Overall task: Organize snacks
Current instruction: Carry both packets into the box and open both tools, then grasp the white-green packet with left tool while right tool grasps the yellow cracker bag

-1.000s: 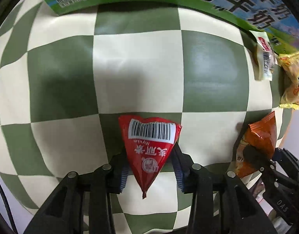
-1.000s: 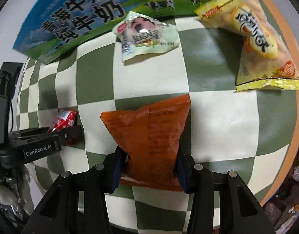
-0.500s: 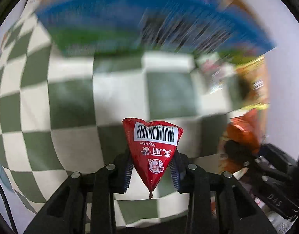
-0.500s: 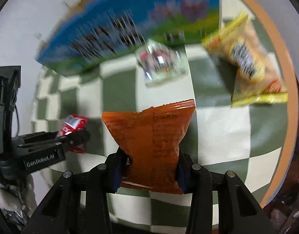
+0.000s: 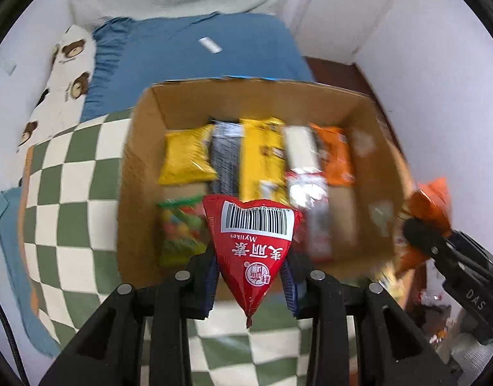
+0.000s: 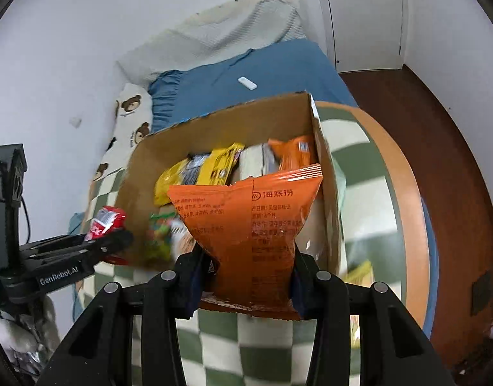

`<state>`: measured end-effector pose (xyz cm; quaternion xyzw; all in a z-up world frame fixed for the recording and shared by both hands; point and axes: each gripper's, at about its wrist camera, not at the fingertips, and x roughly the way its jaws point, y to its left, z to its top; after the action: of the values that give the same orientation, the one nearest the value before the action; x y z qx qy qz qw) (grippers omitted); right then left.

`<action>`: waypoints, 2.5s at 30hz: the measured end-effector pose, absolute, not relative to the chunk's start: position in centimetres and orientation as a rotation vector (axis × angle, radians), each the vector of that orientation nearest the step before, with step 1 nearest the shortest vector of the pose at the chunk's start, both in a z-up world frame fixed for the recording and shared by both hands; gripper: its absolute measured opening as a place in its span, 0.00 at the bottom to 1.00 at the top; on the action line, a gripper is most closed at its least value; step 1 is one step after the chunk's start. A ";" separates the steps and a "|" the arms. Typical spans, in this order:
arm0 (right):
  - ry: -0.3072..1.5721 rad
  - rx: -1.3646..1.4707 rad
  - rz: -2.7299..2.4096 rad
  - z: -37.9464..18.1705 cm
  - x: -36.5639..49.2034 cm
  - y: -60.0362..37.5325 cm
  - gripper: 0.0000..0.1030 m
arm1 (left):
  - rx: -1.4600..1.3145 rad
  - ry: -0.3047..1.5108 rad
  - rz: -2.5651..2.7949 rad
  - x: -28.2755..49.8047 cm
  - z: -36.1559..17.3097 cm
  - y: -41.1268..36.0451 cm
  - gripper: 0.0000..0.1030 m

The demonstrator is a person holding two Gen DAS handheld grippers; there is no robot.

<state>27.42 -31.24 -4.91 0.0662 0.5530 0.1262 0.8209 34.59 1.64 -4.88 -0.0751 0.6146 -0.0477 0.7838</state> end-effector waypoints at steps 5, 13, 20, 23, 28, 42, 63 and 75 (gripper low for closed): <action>1.274 0.065 0.217 -7.8 32.9 -31.0 0.45 | -0.170 1.423 -0.027 38.5 -9.0 3.7 0.30; 1.420 -0.031 0.176 -12.2 35.6 -30.6 0.85 | -0.177 1.538 -0.021 40.9 -13.6 4.3 0.52; 1.475 -0.078 0.159 -13.5 35.2 -29.3 0.95 | -0.203 1.539 -0.010 41.1 -14.6 4.7 0.95; 1.466 -0.075 0.152 -13.6 35.0 -29.4 0.96 | -0.199 1.534 0.000 40.7 -14.8 4.9 0.95; 1.446 -0.058 0.157 -13.0 34.0 -29.5 0.96 | -0.195 1.490 0.010 39.4 -13.8 4.7 0.95; 1.283 -0.098 0.161 -7.5 29.2 -29.4 0.96 | -0.141 1.256 0.032 32.5 -7.9 3.9 0.95; 0.986 -0.068 0.203 2.8 19.5 -30.8 0.96 | -0.124 0.962 0.011 21.8 1.9 2.4 0.95; 0.986 0.071 0.239 3.8 15.5 -33.9 0.92 | -0.100 0.980 0.003 18.7 1.1 0.0 0.95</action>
<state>15.46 -33.88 3.81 0.0338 0.4721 0.1144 0.8734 18.67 -0.01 1.13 -0.0482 0.4706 0.0014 0.8810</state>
